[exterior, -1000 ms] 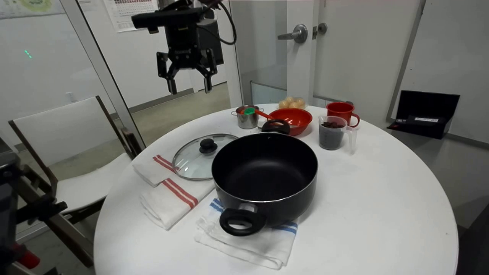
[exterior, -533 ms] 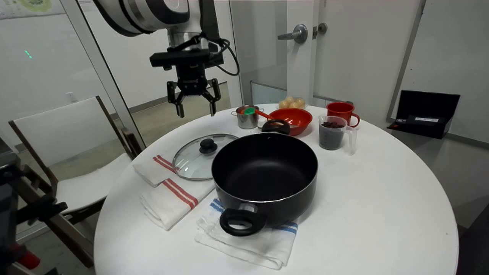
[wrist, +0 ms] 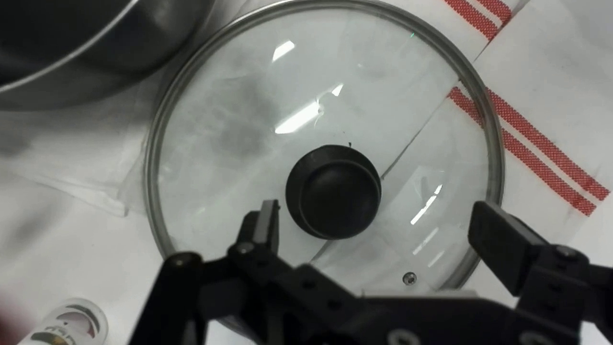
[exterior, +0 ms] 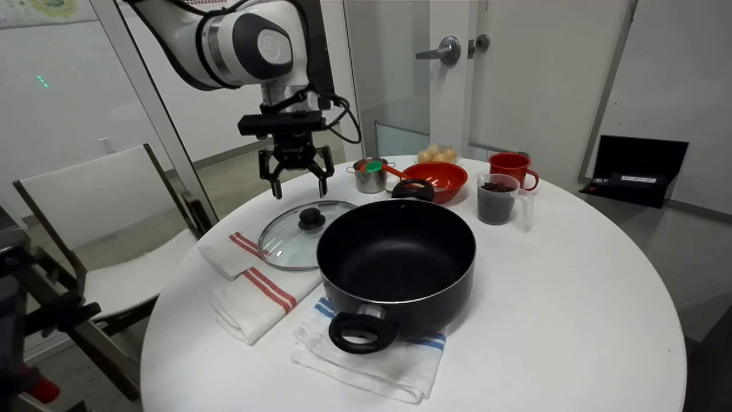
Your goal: Place the lid on the pot
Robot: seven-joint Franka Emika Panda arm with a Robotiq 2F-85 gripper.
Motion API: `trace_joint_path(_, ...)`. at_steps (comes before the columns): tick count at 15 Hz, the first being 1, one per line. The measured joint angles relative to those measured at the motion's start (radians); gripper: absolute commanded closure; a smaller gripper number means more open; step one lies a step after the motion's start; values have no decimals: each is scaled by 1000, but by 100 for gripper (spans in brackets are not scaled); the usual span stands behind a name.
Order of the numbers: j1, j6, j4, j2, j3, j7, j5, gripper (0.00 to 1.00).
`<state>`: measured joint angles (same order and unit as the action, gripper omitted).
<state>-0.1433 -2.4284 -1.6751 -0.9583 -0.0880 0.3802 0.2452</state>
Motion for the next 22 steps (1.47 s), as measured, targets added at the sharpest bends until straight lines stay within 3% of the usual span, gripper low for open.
trace_joint_path(11,6,-8,103,-119,0,51,0,0)
trace_joint_path(12,6,-8,107,-124,0,52,0,25)
trace_joint_path(14,6,-8,115,-131,0,54,0,33)
trace_joint_path(19,6,-8,130,-140,0,57,0,72)
trace_joint_path(22,7,-8,134,-137,-2,57,0,74)
